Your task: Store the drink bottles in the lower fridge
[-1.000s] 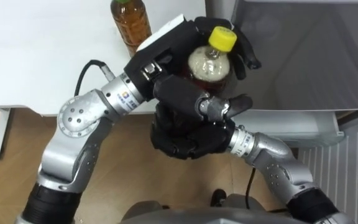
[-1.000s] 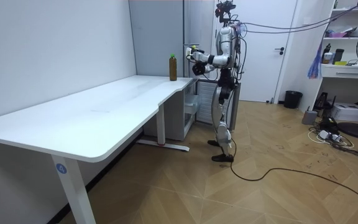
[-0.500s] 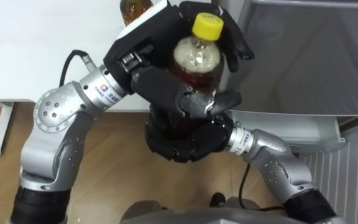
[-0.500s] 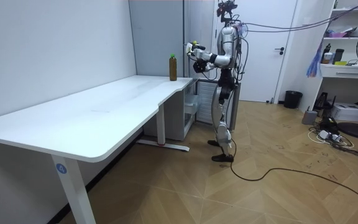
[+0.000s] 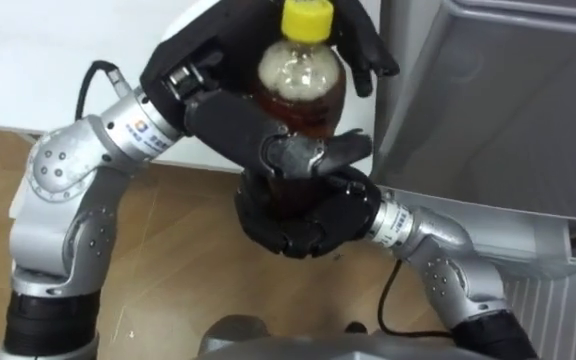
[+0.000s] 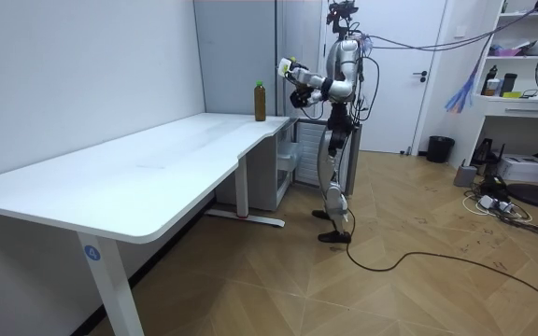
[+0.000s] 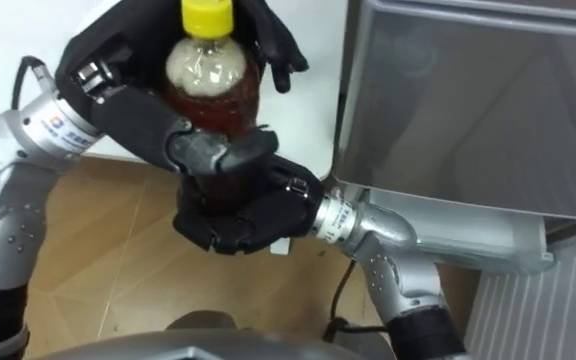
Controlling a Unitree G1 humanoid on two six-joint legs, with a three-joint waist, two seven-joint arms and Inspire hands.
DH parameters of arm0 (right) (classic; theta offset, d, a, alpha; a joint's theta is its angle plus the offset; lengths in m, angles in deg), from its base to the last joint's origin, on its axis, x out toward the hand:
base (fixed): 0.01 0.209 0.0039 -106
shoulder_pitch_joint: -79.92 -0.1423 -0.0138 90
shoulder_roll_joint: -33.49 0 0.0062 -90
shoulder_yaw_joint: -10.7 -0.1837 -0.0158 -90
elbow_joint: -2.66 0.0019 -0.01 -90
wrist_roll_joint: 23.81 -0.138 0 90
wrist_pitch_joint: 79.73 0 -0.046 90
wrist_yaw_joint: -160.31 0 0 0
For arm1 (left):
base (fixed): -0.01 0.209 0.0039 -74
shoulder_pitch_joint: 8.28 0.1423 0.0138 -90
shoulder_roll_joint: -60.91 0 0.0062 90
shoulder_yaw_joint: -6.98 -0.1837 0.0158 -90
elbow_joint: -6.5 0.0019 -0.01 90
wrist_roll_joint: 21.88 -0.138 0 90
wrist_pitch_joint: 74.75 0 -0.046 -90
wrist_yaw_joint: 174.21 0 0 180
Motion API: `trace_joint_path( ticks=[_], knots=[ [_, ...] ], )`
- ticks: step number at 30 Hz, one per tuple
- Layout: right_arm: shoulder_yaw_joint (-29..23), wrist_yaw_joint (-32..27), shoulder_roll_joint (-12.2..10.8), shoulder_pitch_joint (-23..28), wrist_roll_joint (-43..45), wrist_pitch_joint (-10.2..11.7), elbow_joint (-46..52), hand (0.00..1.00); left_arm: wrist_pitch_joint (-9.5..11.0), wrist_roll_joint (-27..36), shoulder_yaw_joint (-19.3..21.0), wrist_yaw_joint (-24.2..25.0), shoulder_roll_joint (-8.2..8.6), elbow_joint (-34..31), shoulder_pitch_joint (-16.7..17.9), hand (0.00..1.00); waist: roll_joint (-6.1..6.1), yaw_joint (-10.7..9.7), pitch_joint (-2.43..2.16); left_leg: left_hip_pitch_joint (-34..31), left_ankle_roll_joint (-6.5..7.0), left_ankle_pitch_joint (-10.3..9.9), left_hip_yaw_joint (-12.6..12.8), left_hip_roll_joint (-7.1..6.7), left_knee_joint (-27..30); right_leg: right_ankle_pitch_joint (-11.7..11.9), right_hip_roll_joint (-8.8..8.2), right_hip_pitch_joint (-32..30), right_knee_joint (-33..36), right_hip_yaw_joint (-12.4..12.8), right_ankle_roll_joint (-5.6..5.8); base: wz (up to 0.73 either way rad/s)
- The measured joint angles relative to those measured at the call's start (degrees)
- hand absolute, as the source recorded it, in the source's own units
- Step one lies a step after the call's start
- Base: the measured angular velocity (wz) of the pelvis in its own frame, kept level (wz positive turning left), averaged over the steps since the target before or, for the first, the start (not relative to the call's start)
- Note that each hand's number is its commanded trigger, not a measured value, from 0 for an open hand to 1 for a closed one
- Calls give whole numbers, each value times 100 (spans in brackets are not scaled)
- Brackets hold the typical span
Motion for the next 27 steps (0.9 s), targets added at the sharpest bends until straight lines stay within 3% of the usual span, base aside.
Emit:
trace_joint_path(
  ticks=[2, 3, 4, 5, 6, 7, 9, 11, 15, 19, 24, 27],
  knots=[
    [-97, 71, 2, 101, 77, -85, 1, 100, 0, 15, 357, 1, -11, -37, 11, 0, 0, 72, 0, 8, 0, 0, 0, -10, -18, -22, -12, 18, 2, -22, 13, 8],
    [-222, 173, 3, 203, 165, -137, -63, 100, 6, 289, 754, -17, 65, -47, 11, 0, 2, 107, -3, 9, 0, -1, -4, -22, -38, -47, -22, 19, 15, -23, 27, 5],
    [-510, 263, 9, 438, 233, -208, -259, 100, 103, 657, 1528, -199, 309, -124, 0, 0, 23, 186, -29, 16, 1, -1, 5, -34, -59, -59, -32, 4, 24, -22, 37, 0],
    [-697, 249, 30, 575, 307, -245, -341, 100, 179, 898, 1975, -363, 419, -153, -4, 0, 38, 231, -68, 12, 1, -1, 11, -42, -77, -66, -39, -19, 30, -23, 46, -9],
    [-1063, 206, 114, 925, 492, -321, -539, 100, 360, 1457, 2747, -660, 545, -170, -4, 0, 69, 342, -145, 18, 1, -1, 25, -54, -134, -85, -51, -81, 70, 9, 63, -11],
    [-1337, 98, 239, 1221, 636, -415, -733, 100, 490, 2030, 3332, -897, 602, -164, 7, 0, 94, 420, -156, 82, 1, -1, 33, -82, -190, -134, -80, -84, 115, 19, 80, -7],
    [-1635, -107, 516, 1538, 898, -580, -887, 100, 722, 2753, 3764, -1106, 713, -157, 9, 0, 104, 599, -166, 166, 0, 1, 32, -119, -253, -205, -125, -89, 204, 25, 110, 0],
    [-1741, -267, 629, 1617, 1145, -639, -899, 100, 840, 3235, 3851, -1257, 821, -145, 9, 0, 94, 722, -169, 215, 0, 1, 26, -137, -280, -262, -151, -80, 273, 18, 121, 3],
    [-1719, -437, 558, 1356, 1350, -639, -903, 100, 863, 3830, 3949, -1544, 822, -82, -3, 0, 79, 765, -163, 267, -2, 6, 6, -132, -308, -295, -154, -49, 311, 0, 103, 1],
    [-1669, -800, 406, 1343, 1404, -665, -941, 100, 927, 3834, 4102, -1819, 822, -85, -4, 0, 29, 771, -129, 241, -2, 6, 5, -146, -305, -309, -173, -55, 311, -28, 113, 2],
    [-1630, -1111, 415, 1343, 1566, -699, -940, 100, 986, 3834, 4116, -2371, 821, -89, -20, 0, -41, 747, -114, 177, 0, 4, -35, -145, -292, -315, -177, -77, 296, -130, 119, 6],
    [-1630, -1235, 421, 1324, 1563, -698, -939, 100, 1038, 3832, 4115, -2642, 821, -97, -50, 0, -11, 711, -97, 180, 0, 4, -33, -142, -292, -316, -169, -83, 296, -132, 119, 1]
  ],
)
